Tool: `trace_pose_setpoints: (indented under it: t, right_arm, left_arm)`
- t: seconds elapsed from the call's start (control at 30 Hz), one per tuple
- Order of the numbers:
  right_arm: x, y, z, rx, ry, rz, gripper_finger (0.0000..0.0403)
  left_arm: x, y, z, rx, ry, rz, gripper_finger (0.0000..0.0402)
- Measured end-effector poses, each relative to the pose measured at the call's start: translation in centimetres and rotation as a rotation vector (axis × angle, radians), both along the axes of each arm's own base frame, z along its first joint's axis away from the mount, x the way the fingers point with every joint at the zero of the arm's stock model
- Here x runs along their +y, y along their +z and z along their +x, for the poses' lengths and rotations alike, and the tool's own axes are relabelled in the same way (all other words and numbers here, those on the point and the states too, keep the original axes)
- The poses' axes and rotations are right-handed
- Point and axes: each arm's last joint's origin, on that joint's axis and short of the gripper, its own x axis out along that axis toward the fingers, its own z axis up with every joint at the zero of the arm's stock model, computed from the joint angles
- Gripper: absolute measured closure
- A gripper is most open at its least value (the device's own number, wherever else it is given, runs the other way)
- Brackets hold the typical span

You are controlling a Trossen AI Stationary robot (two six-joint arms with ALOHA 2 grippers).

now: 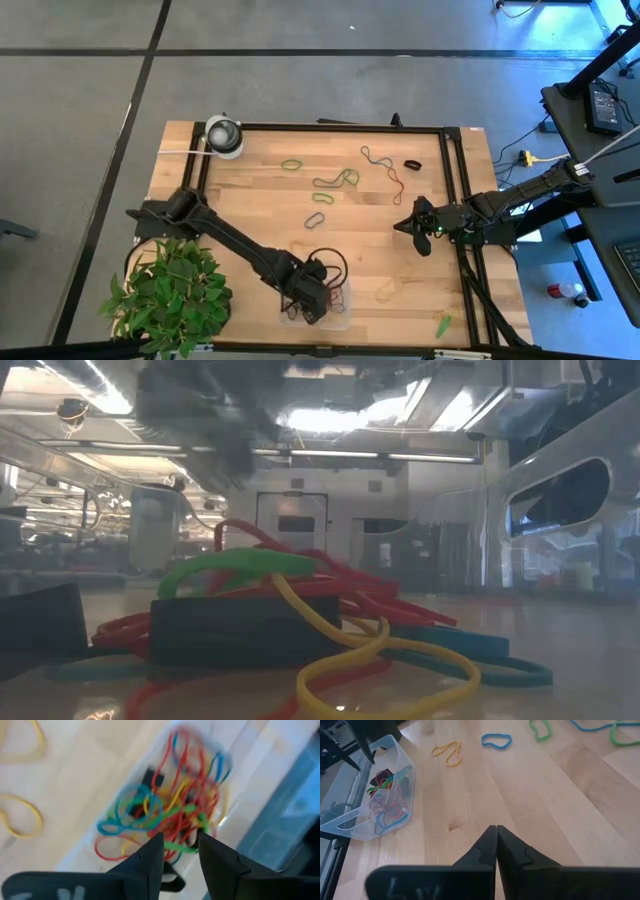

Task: Pick and place rubber bands into bin
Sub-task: Put the green rubber band into the transparent bin

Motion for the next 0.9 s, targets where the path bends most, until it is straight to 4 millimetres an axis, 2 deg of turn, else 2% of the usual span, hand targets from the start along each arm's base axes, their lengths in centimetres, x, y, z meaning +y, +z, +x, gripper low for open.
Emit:
trace_pose_setpoints:
  t: [0.27,0.37,0.43,0.57,0.7,0.9]
  right_arm:
    - [0.0,0.0,0.0,0.0,-0.001,0.001,0.0391]
    - [0.0,0.0,0.0,-0.001,-0.001,0.002,0.0391]
    - [0.0,0.0,0.0,0.0,-0.001,0.003,0.0391]
    - [0.0,0.0,0.0,0.0,-0.002,0.003,0.0391]
    - [0.0,0.0,0.0,-0.001,-0.004,0.002,0.0391]
    - [0.0,0.0,0.0,-0.003,-0.008,0.001,0.0391]
  left_arm:
    - [3.3,6.5,-1.5,-0.239,0.044,0.211,0.0299]
    - [5.7,8.2,-2.4,-0.24,0.095,0.329,0.0308]
    - [8.2,8.9,-3.0,-0.185,0.177,0.351,0.031]
    - [13.5,9.3,-3.5,-0.047,0.323,0.383,0.0299]
    - [19.1,9.0,-3.0,0.041,0.316,0.365,0.0277]
    - [27.7,6.2,-2.7,0.167,0.333,0.299,0.0235]
